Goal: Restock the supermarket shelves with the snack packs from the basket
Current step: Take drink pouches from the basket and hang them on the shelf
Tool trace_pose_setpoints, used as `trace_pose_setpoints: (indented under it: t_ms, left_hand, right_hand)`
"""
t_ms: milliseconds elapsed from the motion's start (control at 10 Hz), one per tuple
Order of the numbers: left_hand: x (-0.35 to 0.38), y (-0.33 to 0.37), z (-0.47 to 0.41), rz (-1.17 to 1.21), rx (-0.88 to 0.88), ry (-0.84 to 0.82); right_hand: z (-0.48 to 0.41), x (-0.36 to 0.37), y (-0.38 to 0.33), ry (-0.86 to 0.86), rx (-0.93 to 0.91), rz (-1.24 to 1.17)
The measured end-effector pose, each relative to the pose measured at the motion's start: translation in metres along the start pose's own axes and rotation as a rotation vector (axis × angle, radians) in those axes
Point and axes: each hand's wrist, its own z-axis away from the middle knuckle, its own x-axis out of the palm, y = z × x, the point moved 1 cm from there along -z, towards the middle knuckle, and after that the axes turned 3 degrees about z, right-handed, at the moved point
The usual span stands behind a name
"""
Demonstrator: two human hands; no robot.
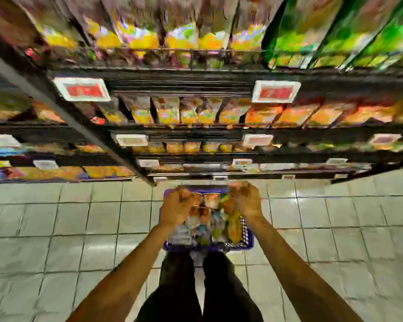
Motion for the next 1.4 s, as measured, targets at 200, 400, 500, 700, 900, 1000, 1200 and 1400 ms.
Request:
trace_pose_setpoints:
  t_ms: [200,400,500,700,900,1000,1200,1400]
  left_hand:
    - [0.095,-0.151,-0.043,-0.128,-0.196,-0.107]
    - [0.188,-0.280,-0.095,-0.099,-0.388,-0.155]
    - [0.226,-0.334,-0.118,-0.040,-0.454,-0.158]
    - [0.278,-0.406,-0.147,-0.088,-0.440,0.009]
    - [0.289,-0.398,-0.144,-0.106,-0.354,0.023]
    - [0.268,-0.377,-0.127,-0.026,-0.308,-0.051]
    - [0.176,-0.252,-0.087,0.226,-0.269,0.021]
    - [0.078,-0.092,-0.045,0.610,-0.325,0.142]
  right_hand:
    - [-0.065,0.024,0.163,-0.005,0.275,0.144]
    - [-0.142,0.059,0.308,-0.076,0.372,0.299]
    - [-0.172,0.082,0.363,-0.002,0.329,0.412]
    - [-0.212,0.117,0.429,-0.049,0.273,0.425]
    - [-0.214,0.117,0.441,-0.034,0.302,0.413]
    - [-0.195,0.097,0.422,-0.007,0.246,0.384]
    - [-0.135,0.053,0.310,-0.036,0.165,-0.167]
    - [-0.075,0.028,0.140,-0.079,0.120,-0.596]
